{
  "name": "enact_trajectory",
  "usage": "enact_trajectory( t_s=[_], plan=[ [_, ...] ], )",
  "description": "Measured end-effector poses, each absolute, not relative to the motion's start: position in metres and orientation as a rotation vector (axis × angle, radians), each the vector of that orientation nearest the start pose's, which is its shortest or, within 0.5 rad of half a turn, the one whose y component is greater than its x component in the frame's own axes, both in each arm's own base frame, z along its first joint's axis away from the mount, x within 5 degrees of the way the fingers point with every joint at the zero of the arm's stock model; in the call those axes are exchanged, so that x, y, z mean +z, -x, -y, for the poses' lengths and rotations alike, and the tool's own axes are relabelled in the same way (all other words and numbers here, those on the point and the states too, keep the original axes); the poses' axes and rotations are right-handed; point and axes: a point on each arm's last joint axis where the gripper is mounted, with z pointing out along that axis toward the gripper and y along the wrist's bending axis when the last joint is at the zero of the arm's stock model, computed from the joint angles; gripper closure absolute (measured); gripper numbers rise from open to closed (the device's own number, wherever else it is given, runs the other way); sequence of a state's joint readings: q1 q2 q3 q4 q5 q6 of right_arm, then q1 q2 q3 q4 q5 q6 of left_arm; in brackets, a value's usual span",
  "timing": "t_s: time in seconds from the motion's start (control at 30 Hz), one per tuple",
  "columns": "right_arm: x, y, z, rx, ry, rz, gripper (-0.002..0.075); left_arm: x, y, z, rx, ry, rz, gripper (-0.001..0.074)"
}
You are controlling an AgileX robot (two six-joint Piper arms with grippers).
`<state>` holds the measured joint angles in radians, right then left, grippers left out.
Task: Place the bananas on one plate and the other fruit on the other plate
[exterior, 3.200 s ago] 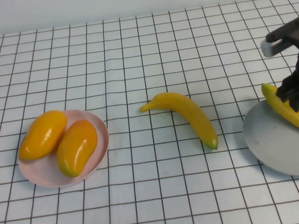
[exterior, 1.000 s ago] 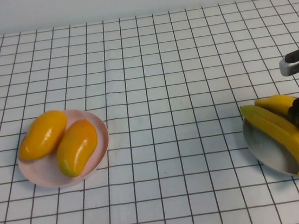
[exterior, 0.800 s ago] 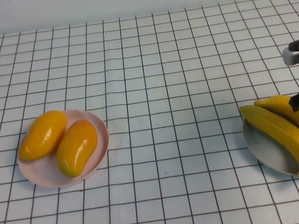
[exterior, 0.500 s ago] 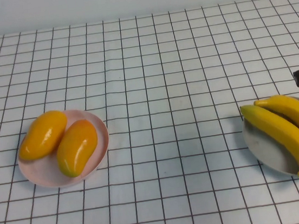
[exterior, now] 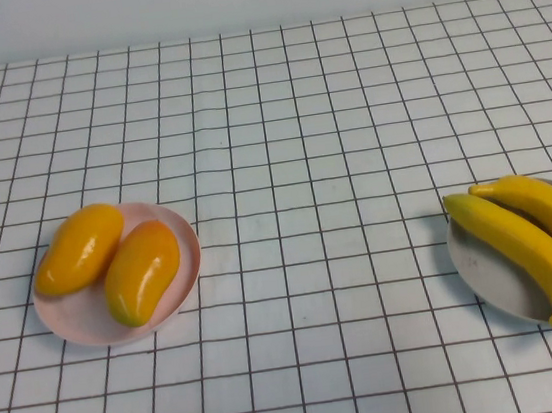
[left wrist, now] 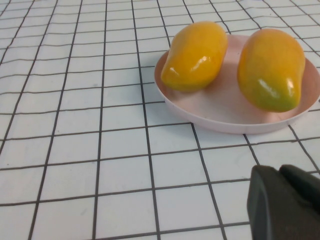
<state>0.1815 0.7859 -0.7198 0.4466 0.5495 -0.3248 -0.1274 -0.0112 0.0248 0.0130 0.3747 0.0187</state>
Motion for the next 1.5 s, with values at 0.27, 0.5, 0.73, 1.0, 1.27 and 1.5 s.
enact_trajectory(
  t_s=[0.27, 0.5, 0.73, 1.0, 1.27, 1.5],
  plan=[
    [0.351, -0.118, -0.041, 0.284, 0.38, -1.893, 0.0741, 0.172, -0.052, 0.006, -0.062, -0.145, -1.867, 0.0738],
    [0.344, -0.109, -0.038, 0.275, 0.356, -1.908, 0.0741, 0.172, -0.052, 0.006, -0.062, -0.145, -1.867, 0.0738],
    [0.312, -0.103, -0.034, 0.246, 0.33, -1.833, 0.0742, 0.172, -0.052, 0.006, -0.062, -0.145, -1.867, 0.0738],
    [0.297, -0.097, -0.024, 0.1, 0.306, -1.657, 0.0742, 0.172, -0.052, 0.006, -0.062, -0.145, -1.867, 0.0738],
    [0.281, -0.077, -0.008, -0.047, 0.203, -1.526, 0.0742, 0.172, -0.052, 0.006, -0.062, -0.145, -1.867, 0.0738],
    [0.261, -0.073, -0.002, -0.105, 0.139, -1.557, 0.0742, 0.172, -0.052, 0.006, -0.062, -0.145, -1.867, 0.0738]
  ],
)
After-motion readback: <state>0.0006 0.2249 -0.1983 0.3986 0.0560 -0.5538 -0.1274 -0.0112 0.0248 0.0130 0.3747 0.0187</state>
